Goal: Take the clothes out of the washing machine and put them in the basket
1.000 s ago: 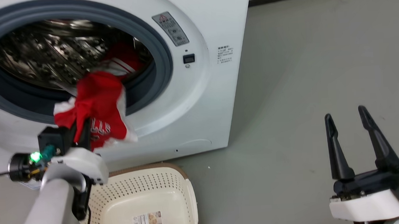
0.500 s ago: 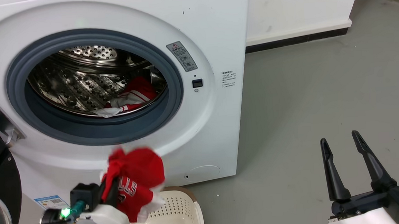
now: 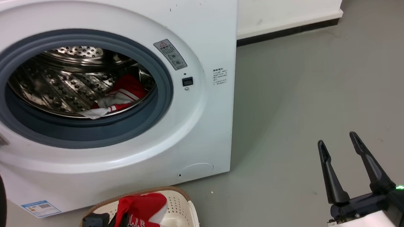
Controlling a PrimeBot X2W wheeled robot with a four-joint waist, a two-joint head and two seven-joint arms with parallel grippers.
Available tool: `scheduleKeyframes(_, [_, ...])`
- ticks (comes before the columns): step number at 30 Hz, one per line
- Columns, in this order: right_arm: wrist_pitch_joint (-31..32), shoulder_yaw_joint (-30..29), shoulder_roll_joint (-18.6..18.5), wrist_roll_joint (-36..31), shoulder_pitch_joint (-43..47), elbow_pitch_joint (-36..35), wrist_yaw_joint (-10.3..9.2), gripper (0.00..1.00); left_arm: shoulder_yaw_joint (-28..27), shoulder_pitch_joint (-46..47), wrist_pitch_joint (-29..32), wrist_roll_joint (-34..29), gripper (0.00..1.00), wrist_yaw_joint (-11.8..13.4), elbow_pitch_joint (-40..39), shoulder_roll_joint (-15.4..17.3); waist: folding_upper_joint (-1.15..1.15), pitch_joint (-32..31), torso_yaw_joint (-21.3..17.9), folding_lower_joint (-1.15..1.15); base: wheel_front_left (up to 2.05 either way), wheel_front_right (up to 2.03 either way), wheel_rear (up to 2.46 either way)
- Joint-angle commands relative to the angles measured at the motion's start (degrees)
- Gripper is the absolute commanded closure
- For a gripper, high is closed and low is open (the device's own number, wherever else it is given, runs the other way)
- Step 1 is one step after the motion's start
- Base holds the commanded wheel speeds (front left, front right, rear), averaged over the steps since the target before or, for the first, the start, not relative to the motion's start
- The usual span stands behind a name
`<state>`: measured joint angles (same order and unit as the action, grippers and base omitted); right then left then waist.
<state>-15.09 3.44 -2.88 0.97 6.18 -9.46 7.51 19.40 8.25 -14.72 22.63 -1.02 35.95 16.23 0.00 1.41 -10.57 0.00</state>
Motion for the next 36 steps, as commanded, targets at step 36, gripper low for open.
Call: scheduleKeyframes(36, [-0.12,-0.30,0.01,4.85,-19.75,-4.97,-0.04,0.00,0.30,29.12,0.05,-1.94,1.00,-3.45,34.13,0.62,0.00,36.69,-3.86,0.00,0.00,0.00,0.00])
